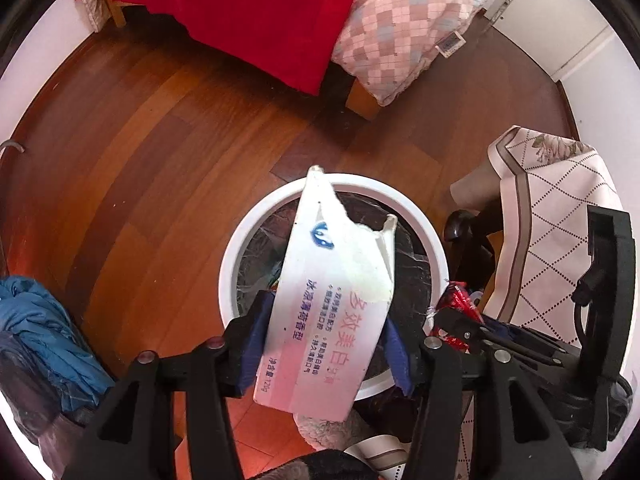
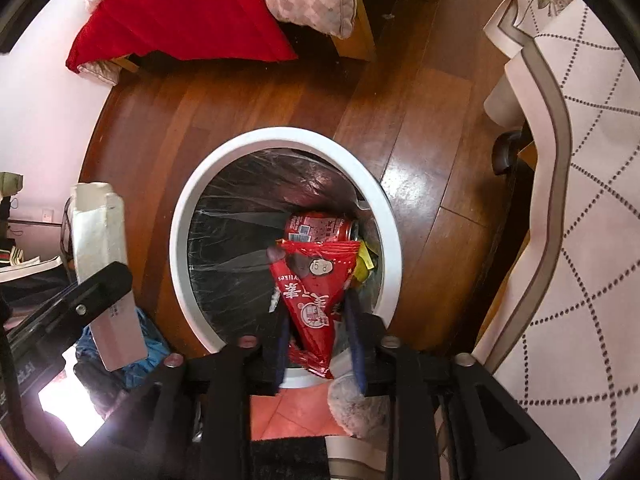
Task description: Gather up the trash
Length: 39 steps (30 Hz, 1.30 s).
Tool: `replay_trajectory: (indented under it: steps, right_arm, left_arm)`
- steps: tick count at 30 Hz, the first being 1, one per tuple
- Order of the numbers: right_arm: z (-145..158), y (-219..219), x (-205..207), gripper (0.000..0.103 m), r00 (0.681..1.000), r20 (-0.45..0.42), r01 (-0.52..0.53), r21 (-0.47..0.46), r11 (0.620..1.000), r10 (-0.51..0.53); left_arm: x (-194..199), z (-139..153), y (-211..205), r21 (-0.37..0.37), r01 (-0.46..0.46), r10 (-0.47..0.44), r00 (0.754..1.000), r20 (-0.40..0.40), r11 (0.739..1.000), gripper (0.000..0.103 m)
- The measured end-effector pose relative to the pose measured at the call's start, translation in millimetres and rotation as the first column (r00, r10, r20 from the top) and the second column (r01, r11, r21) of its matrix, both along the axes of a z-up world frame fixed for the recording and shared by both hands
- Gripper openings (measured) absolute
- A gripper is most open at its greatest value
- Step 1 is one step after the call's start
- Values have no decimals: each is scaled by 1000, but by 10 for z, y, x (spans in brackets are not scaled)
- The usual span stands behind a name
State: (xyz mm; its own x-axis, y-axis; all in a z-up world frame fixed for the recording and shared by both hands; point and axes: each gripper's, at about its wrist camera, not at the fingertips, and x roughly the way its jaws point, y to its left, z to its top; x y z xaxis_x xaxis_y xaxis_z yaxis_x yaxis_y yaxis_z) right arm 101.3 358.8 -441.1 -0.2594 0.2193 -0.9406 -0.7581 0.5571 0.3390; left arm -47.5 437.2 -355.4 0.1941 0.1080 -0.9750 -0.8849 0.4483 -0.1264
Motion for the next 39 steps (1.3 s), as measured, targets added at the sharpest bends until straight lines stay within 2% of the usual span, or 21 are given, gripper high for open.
replay_trajectory:
  steps: [1, 2, 3, 4, 5, 6, 8, 9, 13, 22, 28, 35, 39]
  right_arm:
    - [16, 15, 0, 55, 1000, 6, -3, 3, 1000, 3]
    - [50, 8, 0, 59, 1000, 22, -7, 3, 1000, 7]
    - [88, 7, -2, 61, 999, 36, -12, 5, 1000, 12]
    - [137, -1, 5, 69, 999, 45, -18, 7, 1000, 18]
    - [197, -23, -4, 78, 998, 61, -21, 6, 1000, 21]
    - [221, -47, -4, 83, 997, 69, -23, 7, 1000, 23]
    - [343, -121, -19, 99, 996, 87, -23, 10, 1000, 22]
    - [400, -150, -27, 103, 995, 92, -25, 12, 1000, 24]
    - [697, -333, -66, 103, 992, 124, -17, 22, 1000, 15]
    - [1498, -662, -181, 103, 979, 206, -19, 98, 995, -1]
    - [2113, -941, -309, 103, 975, 223, -53, 167, 984, 14]
    - [2915, -1346, -430, 103, 974, 225, -92, 276, 957, 29]
    - [3260, -1528, -522, 103, 976, 212, -116, 324, 939, 48]
  left_arm:
    - [-17, 20, 5, 7, -7, 7, 1000, -2, 1000, 55]
    - [-32, 36, 2, 15, -13, 13, 1000, -8, 1000, 60]
    - [-57, 59, 2, 24, -18, 18, 1000, -14, 1000, 77]
    - [-96, 97, -7, 34, -24, 24, 1000, -17, 999, 92]
    - [-131, 144, -16, 45, -30, 31, 999, -20, 999, 95]
    - [-170, 205, -32, 60, -37, 39, 999, -26, 998, 95]
    - [-225, 326, -68, 87, -44, 47, 998, -33, 995, 96]
    - [-235, 371, -79, 98, -46, 49, 998, -34, 994, 101]
    - [-338, 653, -208, 154, -34, 41, 998, -40, 988, 103]
    - [-591, 1213, -564, 218, -30, 36, 999, -22, 975, 103]
    - [-770, 1683, -861, 244, -31, 25, 999, 31, 969, 103]
    - [-952, 2265, -1162, 259, -35, 2, 992, 129, 965, 103]
    - [-1035, 2583, -1291, 271, -32, -17, 984, 177, 962, 103]
